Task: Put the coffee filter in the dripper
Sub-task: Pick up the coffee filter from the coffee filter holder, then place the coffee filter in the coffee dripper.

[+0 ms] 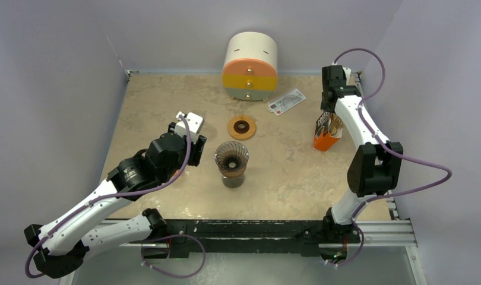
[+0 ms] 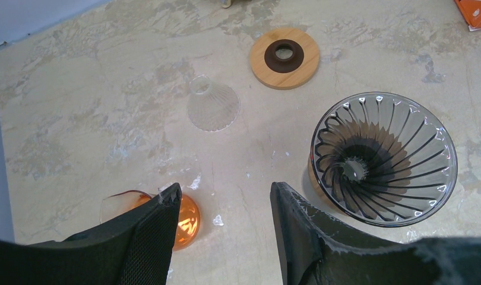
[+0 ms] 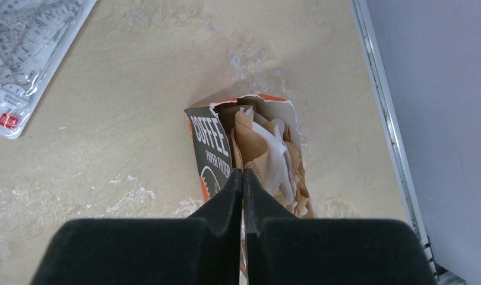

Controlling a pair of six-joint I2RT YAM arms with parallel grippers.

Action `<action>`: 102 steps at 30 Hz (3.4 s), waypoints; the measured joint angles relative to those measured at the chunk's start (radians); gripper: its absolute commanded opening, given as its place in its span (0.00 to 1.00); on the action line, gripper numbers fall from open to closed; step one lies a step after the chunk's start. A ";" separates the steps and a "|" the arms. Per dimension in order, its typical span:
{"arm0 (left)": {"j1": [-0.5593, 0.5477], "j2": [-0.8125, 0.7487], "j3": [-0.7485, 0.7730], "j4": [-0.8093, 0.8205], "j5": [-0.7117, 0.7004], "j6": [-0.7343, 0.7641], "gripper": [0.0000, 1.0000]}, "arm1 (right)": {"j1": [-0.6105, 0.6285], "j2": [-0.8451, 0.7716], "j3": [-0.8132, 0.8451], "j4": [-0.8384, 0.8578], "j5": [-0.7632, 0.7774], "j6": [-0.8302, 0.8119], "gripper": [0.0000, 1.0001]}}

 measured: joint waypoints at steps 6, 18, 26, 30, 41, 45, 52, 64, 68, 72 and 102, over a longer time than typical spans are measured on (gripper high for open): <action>0.000 0.000 0.000 0.000 0.000 0.000 0.56 | 0.000 -0.048 0.018 -0.010 0.000 -0.001 0.00; 0.000 -0.002 0.000 0.000 0.000 0.000 0.56 | 0.000 -0.150 0.072 -0.012 -0.020 -0.007 0.00; 0.000 -0.002 0.000 0.000 0.001 0.000 0.56 | 0.000 -0.227 0.103 -0.035 -0.089 -0.003 0.00; 0.000 -0.002 0.000 0.000 0.004 0.000 0.57 | 0.000 -0.283 0.109 -0.040 -0.156 0.005 0.00; 0.000 -0.013 0.041 -0.008 0.098 -0.057 0.69 | 0.001 -0.521 0.005 0.047 -0.600 0.066 0.00; 0.000 -0.035 0.080 -0.003 0.167 -0.109 0.71 | 0.002 -0.613 -0.083 0.151 -0.791 0.125 0.00; 0.001 -0.068 0.082 0.077 0.337 -0.227 0.77 | 0.002 -0.733 -0.245 0.407 -1.078 0.281 0.00; 0.001 -0.085 -0.064 0.422 0.639 -0.447 0.84 | 0.045 -0.824 -0.427 0.948 -1.313 0.695 0.00; 0.001 -0.074 -0.100 0.557 0.719 -0.510 0.84 | 0.099 -0.842 -0.432 1.102 -1.312 0.805 0.00; 0.002 -0.059 -0.119 0.709 0.789 -0.558 0.85 | 0.194 -0.841 -0.432 1.210 -1.306 0.866 0.00; 0.002 0.111 -0.180 1.445 0.963 -0.771 0.41 | 0.441 -0.784 -0.472 1.486 -1.175 0.964 0.00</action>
